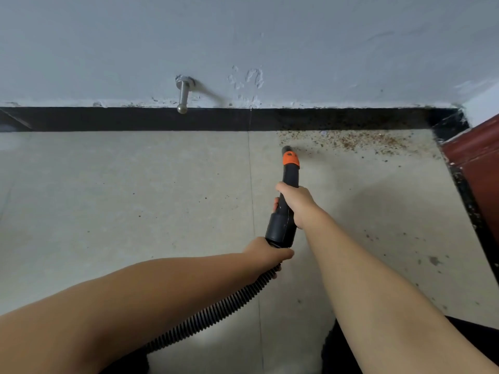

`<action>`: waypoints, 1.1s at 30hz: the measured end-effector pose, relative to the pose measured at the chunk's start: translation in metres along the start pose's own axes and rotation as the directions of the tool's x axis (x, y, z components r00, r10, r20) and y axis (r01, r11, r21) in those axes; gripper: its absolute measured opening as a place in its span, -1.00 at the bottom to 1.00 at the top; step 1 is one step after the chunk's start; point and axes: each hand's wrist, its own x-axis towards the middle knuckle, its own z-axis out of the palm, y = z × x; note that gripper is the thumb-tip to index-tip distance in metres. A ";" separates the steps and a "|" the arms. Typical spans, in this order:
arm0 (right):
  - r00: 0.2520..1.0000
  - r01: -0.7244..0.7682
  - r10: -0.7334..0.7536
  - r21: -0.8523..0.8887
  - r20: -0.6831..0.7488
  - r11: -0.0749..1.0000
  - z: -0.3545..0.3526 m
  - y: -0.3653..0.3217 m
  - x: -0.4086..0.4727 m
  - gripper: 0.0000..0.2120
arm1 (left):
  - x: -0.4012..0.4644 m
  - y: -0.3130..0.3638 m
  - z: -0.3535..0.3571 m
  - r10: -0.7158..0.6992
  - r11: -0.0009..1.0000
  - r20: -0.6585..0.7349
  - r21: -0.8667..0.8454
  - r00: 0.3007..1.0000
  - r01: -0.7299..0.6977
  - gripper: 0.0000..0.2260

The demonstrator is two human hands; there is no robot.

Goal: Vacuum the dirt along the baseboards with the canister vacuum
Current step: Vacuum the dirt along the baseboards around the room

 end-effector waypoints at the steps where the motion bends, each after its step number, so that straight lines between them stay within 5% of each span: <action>1: 1.000 0.001 0.000 0.020 -0.031 1.000 -0.011 0.001 0.001 -0.88 | 0.001 0.004 0.007 -0.003 1.000 0.015 0.028 1.000 0.003 -0.72; 7: 0.996 -0.025 0.033 0.093 -0.081 0.995 -0.062 0.000 0.005 -0.87 | 0.008 0.022 0.047 0.023 0.995 0.032 0.096 0.999 -0.026 -0.73; 18: 0.971 0.028 0.000 -0.115 0.238 0.993 -0.014 -0.017 0.013 -0.91 | 0.011 0.011 0.037 -0.009 0.998 -0.201 -0.058 0.980 -0.003 -0.82; 33: 0.990 0.032 -0.019 0.094 -0.139 0.995 -0.077 -0.003 0.019 -0.88 | 0.028 0.030 0.059 -0.003 0.989 0.056 0.147 0.998 -0.005 -0.64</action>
